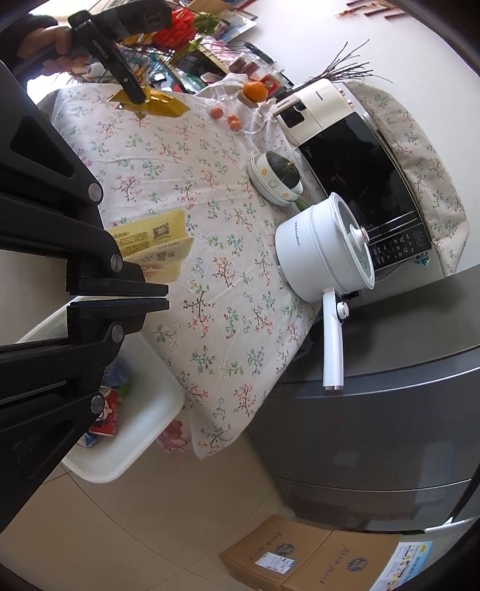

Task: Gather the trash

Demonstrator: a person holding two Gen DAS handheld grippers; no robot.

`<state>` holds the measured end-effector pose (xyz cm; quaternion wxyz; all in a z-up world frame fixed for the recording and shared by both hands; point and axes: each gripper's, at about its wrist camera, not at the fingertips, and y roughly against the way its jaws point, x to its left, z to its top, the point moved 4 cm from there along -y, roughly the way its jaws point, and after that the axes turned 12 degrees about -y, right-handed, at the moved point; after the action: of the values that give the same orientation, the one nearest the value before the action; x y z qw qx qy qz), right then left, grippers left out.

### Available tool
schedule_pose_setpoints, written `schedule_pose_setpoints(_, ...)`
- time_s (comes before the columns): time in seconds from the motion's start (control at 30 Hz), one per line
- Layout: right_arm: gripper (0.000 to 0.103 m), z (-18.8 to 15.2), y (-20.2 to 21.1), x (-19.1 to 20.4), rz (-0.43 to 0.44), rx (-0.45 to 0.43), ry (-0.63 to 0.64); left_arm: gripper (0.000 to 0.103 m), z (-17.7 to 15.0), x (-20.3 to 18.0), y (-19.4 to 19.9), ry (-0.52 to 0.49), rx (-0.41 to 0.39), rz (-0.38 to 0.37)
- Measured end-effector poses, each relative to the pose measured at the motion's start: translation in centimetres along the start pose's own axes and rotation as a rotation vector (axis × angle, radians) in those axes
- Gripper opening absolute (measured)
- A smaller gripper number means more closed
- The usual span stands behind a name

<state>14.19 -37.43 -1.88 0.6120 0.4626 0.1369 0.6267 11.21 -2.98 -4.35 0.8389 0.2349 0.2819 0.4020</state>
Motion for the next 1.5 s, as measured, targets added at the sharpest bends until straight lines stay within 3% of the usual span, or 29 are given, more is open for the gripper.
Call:
schedule_pose_setpoints(0.1,0.007,-0.5,-0.5,-1.2,0.039,0.034,-0.05,0.001,-0.1,-0.3,-0.7,-0.005,0.014,0.003)
schedule_pose_setpoints(0.17,0.029,-0.9,-1.1,-1.9,0.031,0.056,-0.073,0.001,-0.3,-0.1,-1.3,-0.001,0.028,0.011)
schedule_pose_setpoints(0.2,0.05,-1.0,-1.3,-2.2,0.024,0.06,-0.078,0.001,-0.5,0.0,-1.6,0.001,0.035,0.016)
schedule_pose_setpoints(0.23,0.058,-1.1,-1.5,-2.3,0.016,0.061,-0.079,0.001,-0.6,0.0,-1.8,0.002,0.042,0.019)
schedule_pose_setpoints(0.63,0.063,-3.4,-3.2,-3.1,-0.012,0.144,-0.041,0.001,-2.1,-3.0,-2.6,-0.068,0.097,-0.036)
schedule_pose_setpoints(0.73,0.065,-6.5,-3.4,-3.5,-0.017,0.204,0.003,0.001,-2.8,-4.0,-2.2,-0.096,0.112,-0.059)
schedule_pose_setpoints(0.87,0.068,-13.3,-4.8,-2.9,-0.031,0.32,0.154,0.001,-5.0,-4.5,-0.9,-0.126,0.137,-0.072)
schedule_pose_setpoints(1.13,0.069,-25.2,-14.9,-0.2,-0.024,0.611,0.355,0.001,-10.3,-4.1,0.4,-0.109,0.221,-0.094)
schedule_pose_setpoints(1.27,0.069,-29.5,-21.0,0.9,-0.027,0.665,0.441,0.001,-10.5,-3.3,1.9,-0.097,0.198,-0.087)
schedule_pose_setpoints(1.5,0.069,-35.9,-30.1,-2.3,-0.115,0.712,0.413,0.001,-10.5,-1.8,2.7,-0.066,0.188,-0.072)
